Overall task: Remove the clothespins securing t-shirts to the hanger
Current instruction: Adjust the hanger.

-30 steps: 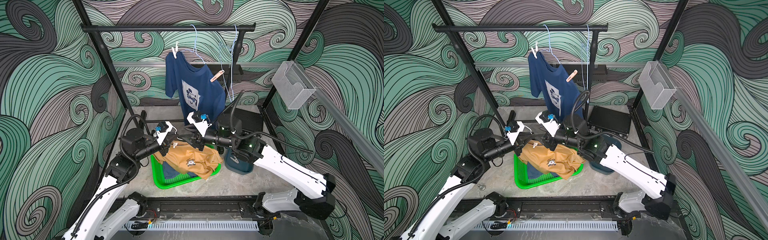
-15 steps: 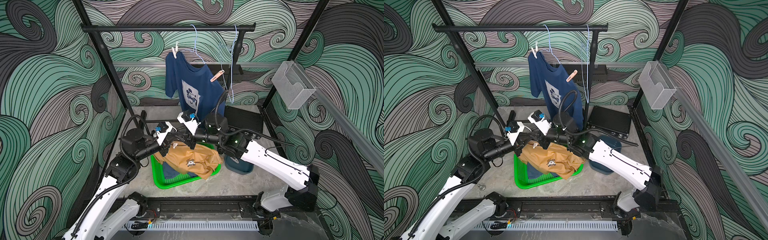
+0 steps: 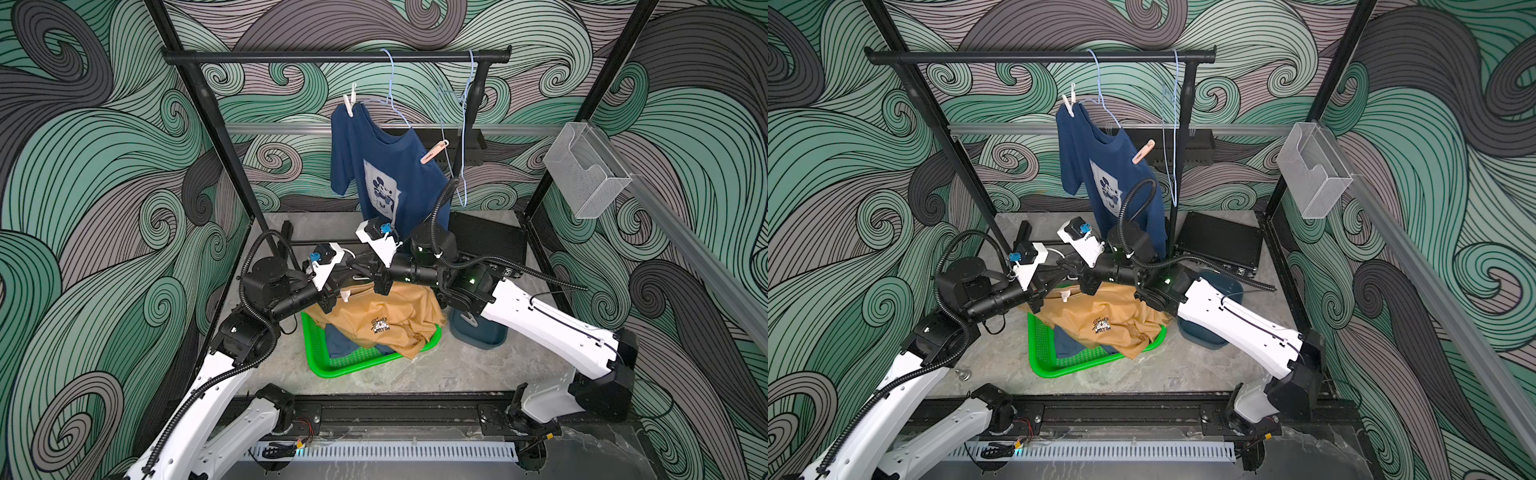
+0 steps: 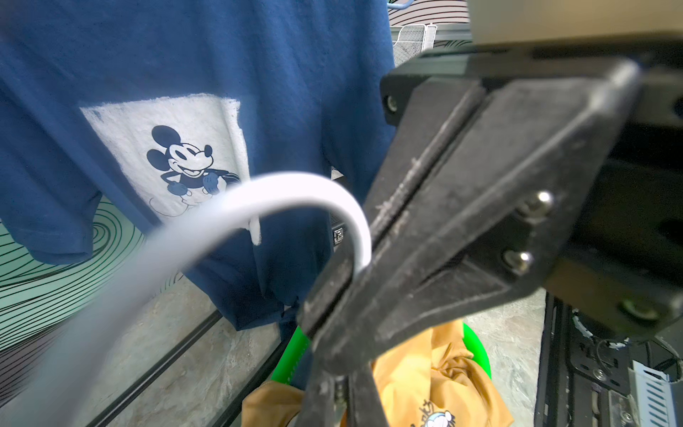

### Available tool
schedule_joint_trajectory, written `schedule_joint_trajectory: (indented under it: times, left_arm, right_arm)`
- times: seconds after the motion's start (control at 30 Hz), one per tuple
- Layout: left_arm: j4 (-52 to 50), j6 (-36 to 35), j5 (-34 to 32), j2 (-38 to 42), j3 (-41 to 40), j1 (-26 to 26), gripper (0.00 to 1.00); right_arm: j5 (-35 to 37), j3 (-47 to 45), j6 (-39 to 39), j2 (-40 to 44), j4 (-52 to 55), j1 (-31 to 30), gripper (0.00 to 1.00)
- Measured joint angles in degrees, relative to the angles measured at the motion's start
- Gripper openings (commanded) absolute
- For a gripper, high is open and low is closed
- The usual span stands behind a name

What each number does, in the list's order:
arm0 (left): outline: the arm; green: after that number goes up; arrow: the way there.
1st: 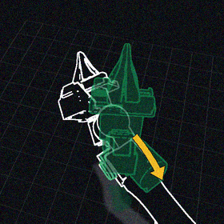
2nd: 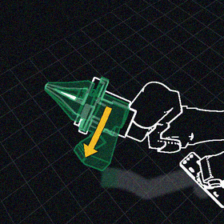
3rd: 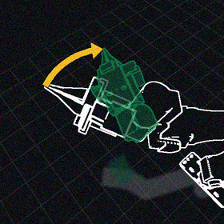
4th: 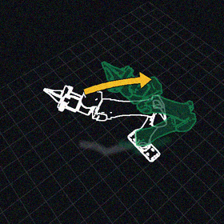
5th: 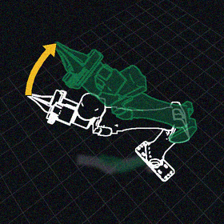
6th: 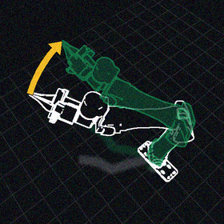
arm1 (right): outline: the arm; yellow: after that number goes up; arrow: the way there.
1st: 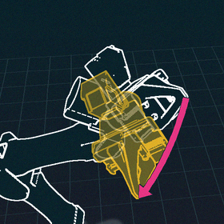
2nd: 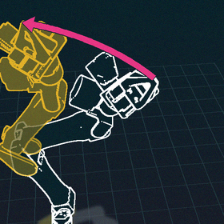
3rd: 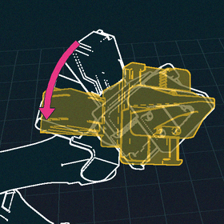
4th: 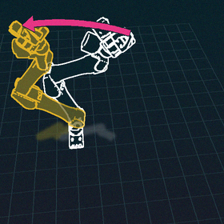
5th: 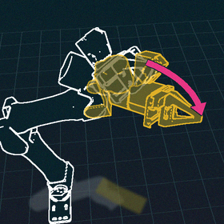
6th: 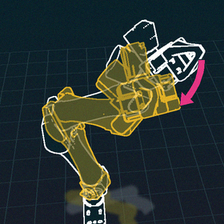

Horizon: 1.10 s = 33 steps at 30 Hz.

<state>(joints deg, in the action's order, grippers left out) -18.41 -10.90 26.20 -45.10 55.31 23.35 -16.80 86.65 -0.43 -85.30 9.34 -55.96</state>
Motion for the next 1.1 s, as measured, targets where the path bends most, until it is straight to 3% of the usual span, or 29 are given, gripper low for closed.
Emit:
schedule_joint_trajectory:
  times: [0.17, 0.37, 0.5, 1.1]
  left_arm:
    - [-0.07, 0.00, -0.02, 0.11, 0.00, 0.00, 0.02]
    - [0.20, -0.28, -0.35, 0.46, 0.00, 0.00, 0.46]
    - [-0.02, -0.48, -1.22, 0.68, 0.00, 0.00, 0.62]
    - [-4.83, -0.22, -14.08, 9.20, -1.36, -0.87, 0.70]
  right_arm:
    - [0.00, 0.00, -0.02, -0.02, -0.11, -0.02, 0.00]
    - [0.26, 0.00, 0.04, -0.02, 0.39, -0.31, 0.00]
    - [1.70, 0.00, -0.24, -0.02, 0.94, -0.76, 0.00]
    - [6.08, -3.28, -3.52, 5.95, 2.34, 1.81, 0.00]
